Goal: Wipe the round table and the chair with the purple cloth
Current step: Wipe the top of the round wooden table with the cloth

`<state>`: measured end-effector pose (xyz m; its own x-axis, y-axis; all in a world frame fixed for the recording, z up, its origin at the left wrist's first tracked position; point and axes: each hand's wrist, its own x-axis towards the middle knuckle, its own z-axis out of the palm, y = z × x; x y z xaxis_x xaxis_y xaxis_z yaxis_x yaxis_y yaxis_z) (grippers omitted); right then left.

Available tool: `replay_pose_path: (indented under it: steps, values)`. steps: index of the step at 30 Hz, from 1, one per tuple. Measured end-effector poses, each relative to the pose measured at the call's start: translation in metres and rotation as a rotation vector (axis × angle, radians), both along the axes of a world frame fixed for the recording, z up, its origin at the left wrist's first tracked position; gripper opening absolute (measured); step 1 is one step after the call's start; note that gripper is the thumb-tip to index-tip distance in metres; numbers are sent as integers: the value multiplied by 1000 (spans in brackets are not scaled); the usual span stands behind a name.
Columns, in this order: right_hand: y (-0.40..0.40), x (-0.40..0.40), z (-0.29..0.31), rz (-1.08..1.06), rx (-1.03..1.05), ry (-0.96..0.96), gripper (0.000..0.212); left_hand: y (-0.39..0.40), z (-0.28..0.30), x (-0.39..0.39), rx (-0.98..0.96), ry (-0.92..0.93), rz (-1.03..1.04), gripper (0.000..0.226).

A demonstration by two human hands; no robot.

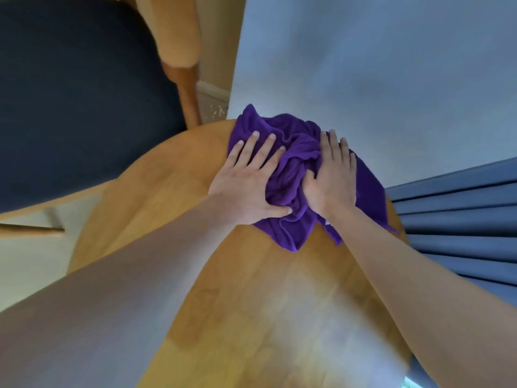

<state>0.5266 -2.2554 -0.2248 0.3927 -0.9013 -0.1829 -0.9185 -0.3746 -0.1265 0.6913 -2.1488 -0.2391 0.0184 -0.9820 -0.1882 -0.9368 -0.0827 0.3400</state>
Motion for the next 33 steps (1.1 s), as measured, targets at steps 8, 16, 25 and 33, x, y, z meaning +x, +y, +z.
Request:
replay_pose_path:
  steps: [8, 16, 25, 33]
  values:
    - [63, 110, 3, 34, 10, 11, 86, 83, 4, 97, 16, -13, 153, 116]
    - [152, 155, -5, 206, 8, 72, 88, 173, 5, 114, 91, -74, 408, 111]
    - [205, 134, 1, 483, 60, 51, 91, 276, 12, 59, 130, -1, 592, 105]
    - [272, 88, 1, 764, 73, 32, 89, 353, 13, -41, 101, 4, 809, 97]
